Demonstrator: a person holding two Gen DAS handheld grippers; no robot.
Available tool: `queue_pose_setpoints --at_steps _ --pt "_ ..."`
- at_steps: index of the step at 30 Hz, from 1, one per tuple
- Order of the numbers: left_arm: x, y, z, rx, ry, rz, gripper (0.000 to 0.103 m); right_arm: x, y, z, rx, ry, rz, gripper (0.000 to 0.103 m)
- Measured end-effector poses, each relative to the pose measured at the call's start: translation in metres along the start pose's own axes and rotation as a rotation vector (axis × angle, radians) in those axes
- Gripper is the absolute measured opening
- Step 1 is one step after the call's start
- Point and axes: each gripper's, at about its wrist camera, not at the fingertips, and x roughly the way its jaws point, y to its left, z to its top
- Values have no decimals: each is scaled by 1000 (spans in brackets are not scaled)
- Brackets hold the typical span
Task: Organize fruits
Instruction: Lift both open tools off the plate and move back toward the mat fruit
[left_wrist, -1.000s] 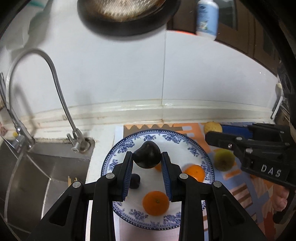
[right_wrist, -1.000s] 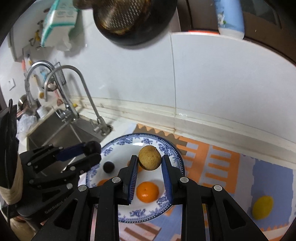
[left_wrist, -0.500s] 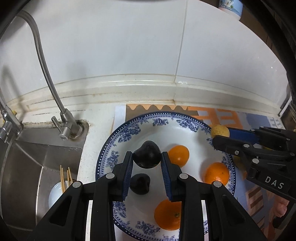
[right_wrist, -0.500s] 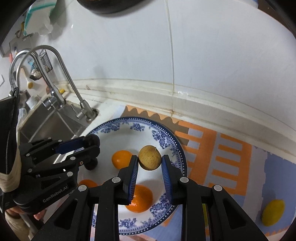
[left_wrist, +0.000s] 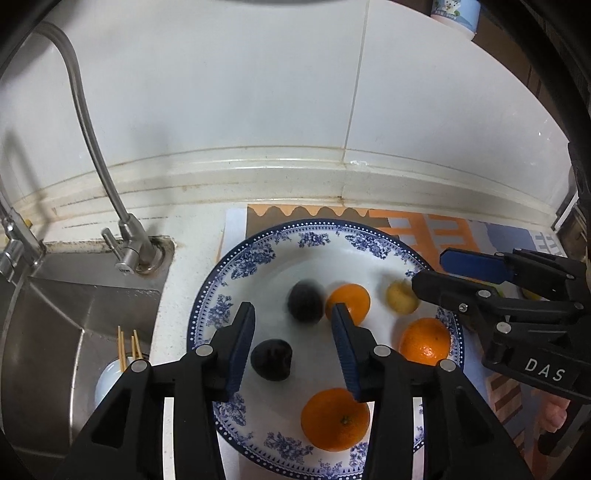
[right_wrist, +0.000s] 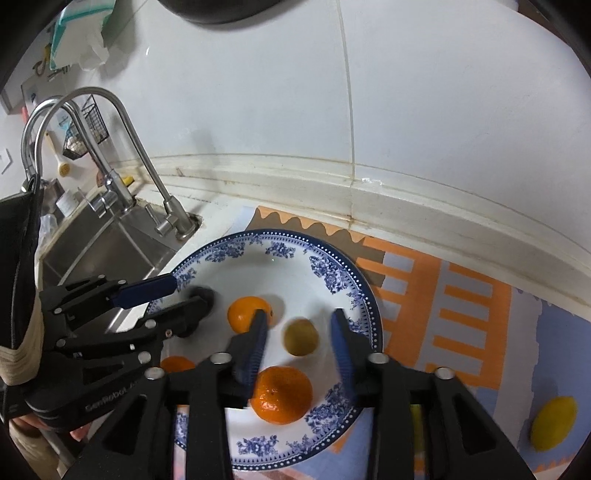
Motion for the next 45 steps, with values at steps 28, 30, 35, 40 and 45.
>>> queue_pose_setpoints --at_steps 28,30,35,40,45 --pt "-114 -74 -13 53 -257 60 84 -131 -20 -36 12 -232 -77 50" --pt "-118 -83 -15 71 -262 47 84 -142 -23 -41 20 -248 -85 54" --pt "-128 -107 -20 134 -305 28 87 -165 -32 -53 18 -277 -124 59" --pt "-132 -129 -24 169 -334 -5 90 -186 -46 -70 37 -288 -180 60" --pt "-128 -146 -28 188 -319 -45 91 -197 -62 -83 62 -284 -232 60"
